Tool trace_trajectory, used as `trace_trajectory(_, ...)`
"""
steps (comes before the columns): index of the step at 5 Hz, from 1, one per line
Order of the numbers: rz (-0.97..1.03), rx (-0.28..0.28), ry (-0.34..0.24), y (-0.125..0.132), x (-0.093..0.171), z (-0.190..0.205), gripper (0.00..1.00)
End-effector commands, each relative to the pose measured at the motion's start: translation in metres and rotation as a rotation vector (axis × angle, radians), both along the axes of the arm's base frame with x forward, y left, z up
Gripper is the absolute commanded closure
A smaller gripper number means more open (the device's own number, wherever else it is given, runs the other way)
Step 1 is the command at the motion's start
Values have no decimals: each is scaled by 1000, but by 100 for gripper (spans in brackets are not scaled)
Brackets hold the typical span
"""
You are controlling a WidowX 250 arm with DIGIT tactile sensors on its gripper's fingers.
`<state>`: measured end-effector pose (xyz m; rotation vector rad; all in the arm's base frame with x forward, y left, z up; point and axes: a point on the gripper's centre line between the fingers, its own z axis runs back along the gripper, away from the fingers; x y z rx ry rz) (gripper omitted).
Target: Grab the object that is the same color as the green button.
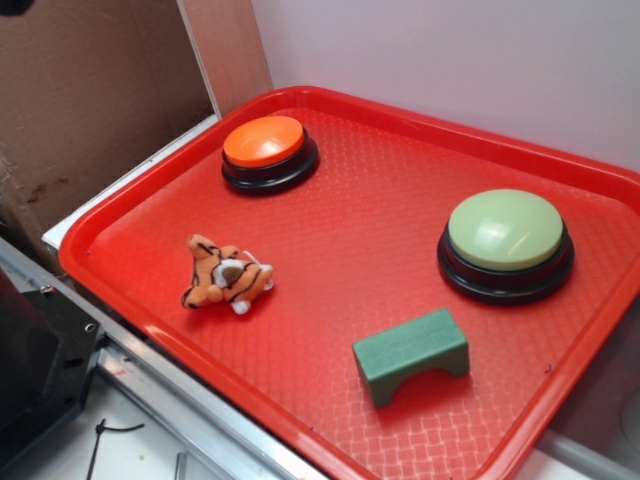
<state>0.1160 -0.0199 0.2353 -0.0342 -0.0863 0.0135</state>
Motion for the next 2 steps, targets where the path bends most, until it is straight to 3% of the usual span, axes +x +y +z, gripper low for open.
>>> trace_trajectory(1, 0, 0, 0, 0, 0, 0, 0)
trace_trajectory(2, -78, 14, -34, -11, 8, -8, 0)
